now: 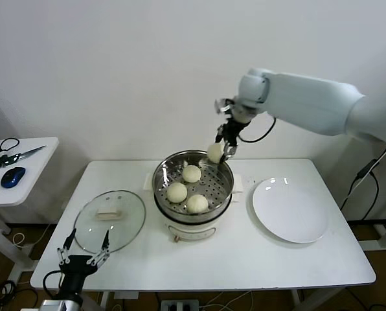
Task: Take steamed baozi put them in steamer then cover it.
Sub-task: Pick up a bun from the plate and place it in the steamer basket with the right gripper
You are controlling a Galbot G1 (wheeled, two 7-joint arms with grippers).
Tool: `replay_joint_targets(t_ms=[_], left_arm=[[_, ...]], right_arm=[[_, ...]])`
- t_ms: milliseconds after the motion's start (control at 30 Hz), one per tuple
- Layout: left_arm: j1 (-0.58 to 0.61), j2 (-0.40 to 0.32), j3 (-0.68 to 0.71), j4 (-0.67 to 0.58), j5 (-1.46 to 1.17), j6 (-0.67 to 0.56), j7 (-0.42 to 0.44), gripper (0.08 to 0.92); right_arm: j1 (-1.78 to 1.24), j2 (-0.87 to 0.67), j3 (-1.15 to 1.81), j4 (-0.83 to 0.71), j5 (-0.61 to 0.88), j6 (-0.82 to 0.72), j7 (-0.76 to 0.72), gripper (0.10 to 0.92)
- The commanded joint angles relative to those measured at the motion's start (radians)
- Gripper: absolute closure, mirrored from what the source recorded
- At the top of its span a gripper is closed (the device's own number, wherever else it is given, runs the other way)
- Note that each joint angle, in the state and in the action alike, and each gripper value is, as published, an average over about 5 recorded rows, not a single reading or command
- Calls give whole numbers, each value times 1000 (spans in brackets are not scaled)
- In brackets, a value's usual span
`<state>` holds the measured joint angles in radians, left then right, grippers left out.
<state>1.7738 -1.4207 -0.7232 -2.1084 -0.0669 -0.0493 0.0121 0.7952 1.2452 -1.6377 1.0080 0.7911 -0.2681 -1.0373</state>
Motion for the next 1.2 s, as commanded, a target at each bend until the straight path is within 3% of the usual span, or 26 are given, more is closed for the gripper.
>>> replay_joint_targets(t_ms=[33,800,967,1200], left_arm=[[4,7,-3,-6,-20,-1,4,177],[-24,17,-10,31,-26,4,12,177],[-25,18,-10,31,-26,4,11,177],[-21,19,-10,32,-26,1,10,177]], right_arm=[[-49,90,-129,40,89,-60,79,304],[-164,120,-93,-89,32,-45,91,296],[-151,109,-73,-73,31,-49,78,215],[-91,52,-31,-28,38,-40,32,203]])
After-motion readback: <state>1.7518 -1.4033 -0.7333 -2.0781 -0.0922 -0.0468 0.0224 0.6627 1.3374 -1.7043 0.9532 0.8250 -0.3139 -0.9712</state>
